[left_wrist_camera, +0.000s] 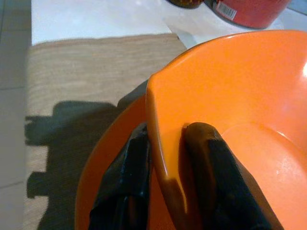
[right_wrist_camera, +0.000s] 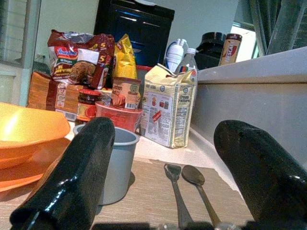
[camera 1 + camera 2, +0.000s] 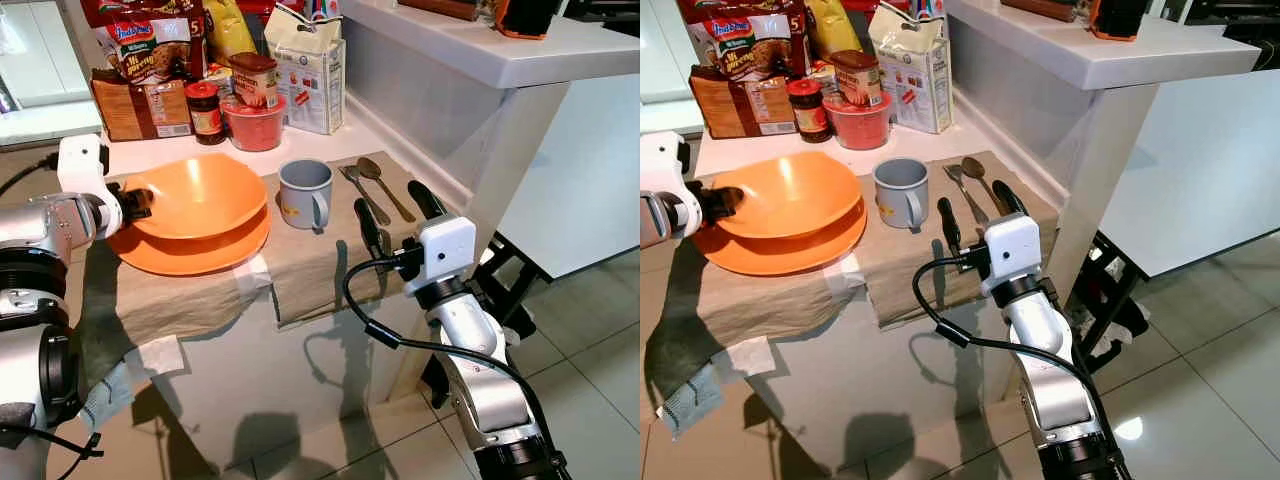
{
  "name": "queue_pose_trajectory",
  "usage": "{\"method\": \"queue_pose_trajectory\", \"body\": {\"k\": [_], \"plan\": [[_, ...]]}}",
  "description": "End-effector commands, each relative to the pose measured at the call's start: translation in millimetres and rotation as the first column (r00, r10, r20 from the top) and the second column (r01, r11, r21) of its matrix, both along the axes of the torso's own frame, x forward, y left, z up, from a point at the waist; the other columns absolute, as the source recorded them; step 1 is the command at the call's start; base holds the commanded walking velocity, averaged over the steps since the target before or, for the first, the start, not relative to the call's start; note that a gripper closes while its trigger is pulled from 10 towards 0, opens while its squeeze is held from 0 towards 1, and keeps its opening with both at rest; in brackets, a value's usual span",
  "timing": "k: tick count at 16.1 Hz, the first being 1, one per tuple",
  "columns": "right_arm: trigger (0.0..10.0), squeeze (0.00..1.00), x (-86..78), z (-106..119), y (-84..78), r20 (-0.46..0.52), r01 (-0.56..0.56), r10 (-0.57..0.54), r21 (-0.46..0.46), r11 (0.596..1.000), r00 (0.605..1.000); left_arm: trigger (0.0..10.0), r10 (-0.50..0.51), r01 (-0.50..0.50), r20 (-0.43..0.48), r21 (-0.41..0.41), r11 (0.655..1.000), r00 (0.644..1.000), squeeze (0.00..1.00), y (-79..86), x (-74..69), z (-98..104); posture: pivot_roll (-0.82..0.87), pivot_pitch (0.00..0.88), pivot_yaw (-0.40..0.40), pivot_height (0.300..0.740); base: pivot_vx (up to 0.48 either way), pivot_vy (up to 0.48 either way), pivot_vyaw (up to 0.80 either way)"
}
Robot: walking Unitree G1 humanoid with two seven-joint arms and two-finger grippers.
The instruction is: Setting the table
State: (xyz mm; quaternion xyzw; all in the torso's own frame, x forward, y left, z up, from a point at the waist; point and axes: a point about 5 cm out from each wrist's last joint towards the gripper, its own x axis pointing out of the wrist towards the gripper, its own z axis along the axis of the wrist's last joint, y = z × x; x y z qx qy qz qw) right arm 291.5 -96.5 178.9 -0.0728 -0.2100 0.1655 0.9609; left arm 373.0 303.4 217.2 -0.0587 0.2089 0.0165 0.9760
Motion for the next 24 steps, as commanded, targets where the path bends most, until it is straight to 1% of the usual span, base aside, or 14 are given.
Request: {"method": "queue_pose_trajectory", "body": {"k": [1, 4, 6, 9, 12, 14, 16, 18, 20, 21, 22, 23, 24], "plan": [[10.0, 0.0, 1.6, -2.2, -0.1, -0.021, -0.004, 0.004, 0.005, 1.0, 1.0, 0.0, 0.014, -0.013, -0.044, 0.03, 0.999, 0.999, 0.0, 2.7, -2.5, -9.6, 0.03, 0.0, 0.007, 0.736, 0.0, 0.0, 0.0], [10.0, 0.0, 1.0, -3.0, -0.9, -0.027, -0.004, 0.004, 0.001, 1.0, 1.0, 0.0, 0.014, -0.012, -0.052, 0.027, 1.0, 0.999, 0.0, 2.6, -3.3, -14.8, 0.03, 0.0, 0.007, 0.736, 0.0, 0.0, 0.0], [10.0, 0.0, 1.0, -3.3, -1.1, -0.029, -0.005, 0.005, 0.0, 1.0, 1.0, 0.0, 0.017, -0.015, -0.049, 0.031, 0.999, 0.999, 0.0, 4.2, -3.6, -14.5, 0.03, 0.0, 0.006, 0.736, 0.0, 0.0, 0.0], [10.0, 0.0, 1.6, -4.5, -0.3, -0.038, -0.01, 0.01, 0.0, 1.0, 0.999, 0.0, 0.017, -0.017, -0.009, 0.056, 0.998, 1.0, 0.0, 5.8, -2.8, -10.5, 0.03, 0.0, 0.002, 0.736, 0.0, 0.0, 0.0], [10.0, 0.0, 1.7, -5.3, 0.1, -0.043, -0.013, 0.013, -0.002, 1.0, 0.999, 0.0, 0.002, -0.003, 0.021, 0.061, 0.998, 1.0, 0.0, 4.1, -1.9, -9.3, 0.03, 0.0, 0.0, 0.736, 0.0, 0.0, 0.0], [10.0, 0.0, 1.6, -6.0, -0.2, -0.046, -0.015, 0.015, -0.005, 1.0, 0.999, 0.0, 0.004, -0.009, 0.058, 0.088, 0.996, 0.998, 0.0, 5.4, -1.0, -7.9, 0.03, 0.0, 0.0, 0.736, 0.0, 0.0, 0.0], [10.0, 0.0, 1.8, -6.5, -0.6, -0.048, -0.016, 0.015, -0.007, 1.0, 0.999, 0.0, 0.025, -0.034, 0.105, 0.083, 0.996, 0.994, 0.0, 8.0, 0.1, 0.8, 0.03, 0.0, -0.003, 0.736, 0.0, 0.0, 0.0], [10.0, 0.0, 2.4, -7.1, 0.0, -0.049, -0.018, 0.018, -0.009, 1.0, 0.999, 0.0, 0.039, -0.05, 0.129, 0.084, 0.995, 0.991, 0.0, 9.9, 0.3, 4.9, 0.03, 0.0, -0.003, 0.736, 0.0, 0.0, 0.0], [10.0, 0.0, 2.8, -8.1, -0.1, -0.052, -0.019, 0.018, -0.01, 1.0, 0.998, 0.0, 0.048, -0.066, 0.193, 0.086, 0.994, 0.98, 0.0, 11.5, 1.7, 17.2, 0.03, 0.0, -0.004, 0.736, 0.0, 0.0, 0.0], [10.0, 0.0, 3.2, -9.4, 0.0, -0.056, -0.02, 0.019, -0.011, 1.0, 0.998, 0.0, 0.048, -0.071, 0.249, 0.086, 0.994, 0.967, 0.0, 12.2, 2.9, 31.0, 0.03, 0.0, -0.005, 0.736, 0.0, 0.0, 0.0], [10.0, 0.0, 3.3, -9.8, 0.1, -0.057, -0.02, 0.019, -0.012, 1.0, 0.998, 0.0, 0.054, -0.083, 0.271, 0.096, 0.992, 0.961, 0.0, 13.1, 3.1, 35.4, 0.03, 0.0, -0.005, 0.736, 0.0, 0.0, 0.0], [10.0, 0.0, 3.6, -10.9, 0.3, -0.06, -0.021, 0.02, -0.013, 1.0, 0.998, 0.0, 0.055, -0.088, 0.327, 0.087, 0.992, 0.943, 0.0, 12.1, 4.0, 45.8, 0.04, 0.0, -0.006, 0.736, 0.0, 0.0, 0.0], [10.0, 0.0, 3.7, -11.5, 0.4, -0.061, -0.021, 0.02, -0.013, 1.0, 0.998, 0.0, 0.037, -0.072, 0.362, 0.084, 0.994, 0.932, 0.0, 9.7, 4.5, 52.6, 0.04, 0.0, -0.006, 0.736, 0.0, 0.0, 0.0]]}}
